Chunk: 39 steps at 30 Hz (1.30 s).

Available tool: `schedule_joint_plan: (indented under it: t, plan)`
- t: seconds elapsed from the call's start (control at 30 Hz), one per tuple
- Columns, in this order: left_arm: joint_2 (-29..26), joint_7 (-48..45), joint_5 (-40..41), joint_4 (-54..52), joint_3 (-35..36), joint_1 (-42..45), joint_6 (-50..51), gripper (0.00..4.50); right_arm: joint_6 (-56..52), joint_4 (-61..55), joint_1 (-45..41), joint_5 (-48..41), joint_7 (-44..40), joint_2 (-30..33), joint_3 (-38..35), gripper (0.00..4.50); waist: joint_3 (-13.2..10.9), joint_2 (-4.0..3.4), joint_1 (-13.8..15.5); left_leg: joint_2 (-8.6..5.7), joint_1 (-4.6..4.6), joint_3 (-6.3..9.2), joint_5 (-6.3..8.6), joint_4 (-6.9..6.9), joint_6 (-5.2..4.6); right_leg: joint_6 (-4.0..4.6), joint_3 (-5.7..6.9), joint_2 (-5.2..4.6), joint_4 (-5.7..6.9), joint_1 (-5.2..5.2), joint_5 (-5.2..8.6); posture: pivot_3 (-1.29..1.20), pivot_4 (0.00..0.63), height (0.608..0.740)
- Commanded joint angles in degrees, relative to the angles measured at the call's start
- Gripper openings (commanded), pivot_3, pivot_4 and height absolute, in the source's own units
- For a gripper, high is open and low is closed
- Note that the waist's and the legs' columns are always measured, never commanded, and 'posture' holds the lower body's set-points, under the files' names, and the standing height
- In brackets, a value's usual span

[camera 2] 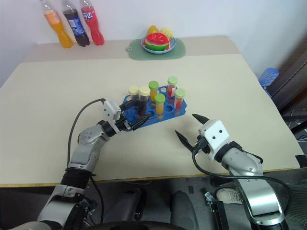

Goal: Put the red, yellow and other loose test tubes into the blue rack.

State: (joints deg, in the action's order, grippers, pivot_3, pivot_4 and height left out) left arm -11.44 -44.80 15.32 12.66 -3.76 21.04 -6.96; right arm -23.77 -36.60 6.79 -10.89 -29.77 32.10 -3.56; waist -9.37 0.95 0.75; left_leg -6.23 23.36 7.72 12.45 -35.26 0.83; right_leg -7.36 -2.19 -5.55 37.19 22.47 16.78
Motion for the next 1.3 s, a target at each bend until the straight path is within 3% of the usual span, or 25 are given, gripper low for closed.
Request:
schedule_joint_plan:
  t: [0.03, 0.17, 0.4, 0.67, 0.73, 0.87, 1.3]
  plan:
    - [-0.5, -0.5, 1.0, -3.7, 0.1, 0.3, 0.3, 4.11, 0.6, -1.2, -0.1, -0.5, -0.3, 0.1, -0.6, 4.29, 0.0, 0.00, 0.0, 0.00, 0.00, 0.00, 0.00, 0.00, 0.00, 0.00, 0.00, 0.00, 0.00, 0.00, 0.00, 0.00, 0.150, 0.740]
    - [-2.0, 0.0, 1.4, -7.6, -0.3, 0.4, 5.9, 4.11, 0.5, -1.0, -0.4, -0.6, -0.5, 0.2, -0.5, 4.29, 0.0, 0.00, 0.0, 0.00, 0.00, 0.00, 0.00, 0.00, 0.00, 0.00, 0.00, 0.00, 0.00, 0.00, 0.00, 0.00, 0.150, 0.740]
    - [-5.5, 5.1, 1.7, -19.8, -1.0, 3.1, 25.6, 4.11, 0.1, -0.8, -0.6, -0.8, -1.1, 0.2, -0.5, 4.29, 0.0, 0.02, 0.0, 0.00, 0.00, 0.00, 0.00, 0.00, 0.00, 0.00, 0.00, 0.01, 0.00, 0.00, 0.00, 0.00, 0.150, 0.740]
    - [-7.1, 3.9, 3.2, -22.3, -2.2, 6.1, 32.8, 4.11, 0.0, -0.8, -0.8, -0.7, -0.9, -0.3, 0.1, 4.29, 0.0, 0.00, -0.1, 0.01, 0.01, 0.00, 0.00, 0.01, 0.00, 0.00, 0.00, 0.02, 0.00, 0.01, 0.00, 0.00, 0.150, 0.740]
    - [-7.3, 3.4, 3.0, -21.5, -2.4, 6.4, 33.3, 3.60, -0.1, -0.9, -0.6, -0.7, -0.8, -0.4, 0.2, 4.29, 0.0, 0.00, 0.0, 0.01, 0.01, 0.00, 0.00, 0.01, 0.01, 0.00, 0.00, 0.02, 0.00, 0.02, 0.00, 0.00, 0.150, 0.740]
    - [-7.5, 2.4, 2.1, -19.0, -2.6, 6.5, 31.4, 1.75, 0.1, -1.7, 0.4, -0.8, -0.8, -0.4, -0.3, 4.29, 0.0, 0.00, 0.0, 0.00, 0.01, 0.00, 0.00, 0.00, 0.00, 0.00, 0.00, 0.00, 0.00, 0.00, 0.00, 0.00, 0.150, 0.740]
    - [-7.0, 1.4, 1.5, -15.9, -2.4, 6.0, 27.5, 1.75, 3.5, -6.6, 4.7, -9.9, -6.1, -0.1, -4.3, 4.29, 0.0, 0.00, 0.1, 0.01, 0.02, 0.00, 0.00, 0.00, 0.00, 0.00, 0.00, 0.00, -0.01, 0.00, 0.00, 0.00, 0.150, 0.740]
